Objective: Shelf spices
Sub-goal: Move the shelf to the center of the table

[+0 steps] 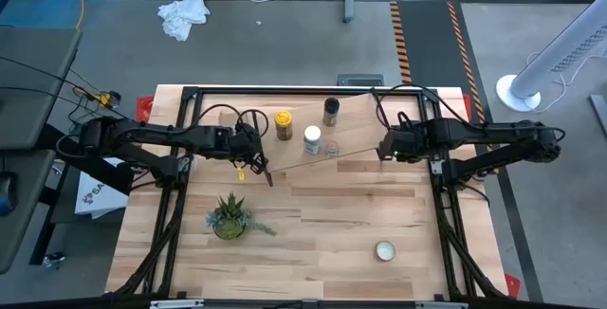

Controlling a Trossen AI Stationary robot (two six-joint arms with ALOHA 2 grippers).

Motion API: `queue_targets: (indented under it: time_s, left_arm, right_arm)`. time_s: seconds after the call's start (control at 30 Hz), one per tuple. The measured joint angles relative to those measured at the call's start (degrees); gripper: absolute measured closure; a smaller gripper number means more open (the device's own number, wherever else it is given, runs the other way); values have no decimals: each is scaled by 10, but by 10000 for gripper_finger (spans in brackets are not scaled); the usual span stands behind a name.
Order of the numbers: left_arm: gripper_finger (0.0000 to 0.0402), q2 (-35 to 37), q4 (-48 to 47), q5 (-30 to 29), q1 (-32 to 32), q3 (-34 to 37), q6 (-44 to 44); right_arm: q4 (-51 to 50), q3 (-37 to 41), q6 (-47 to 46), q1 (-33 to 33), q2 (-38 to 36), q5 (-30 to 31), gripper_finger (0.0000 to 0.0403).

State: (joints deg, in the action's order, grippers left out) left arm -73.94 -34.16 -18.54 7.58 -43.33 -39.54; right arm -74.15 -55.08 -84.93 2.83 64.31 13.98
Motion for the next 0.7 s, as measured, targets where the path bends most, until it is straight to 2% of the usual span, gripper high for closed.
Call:
queue_targets:
  time_s: [0.07, 0.2, 0.27, 0.5, 0.7]
  left_arm:
    - [401, 5, -6, -13, 5, 0, 0]
    - [401, 21, -18, -49, 16, 0, 3]
    - [401, 30, -21, -73, 22, 0, 8]
    - [401, 42, -20, -116, 54, 0, 67]
    - [401, 42, -19, -114, 76, 0, 87]
  right_arm:
    - [-28, -11, -4, 0, 0, 31, 403]
    - [-45, -37, -32, 20, 0, 133, 403]
    - [-34, -47, -30, 40, 0, 158, 403]
    - [101, -49, 105, 111, 8, 125, 403]
    - [108, -49, 158, 159, 25, 100, 403]
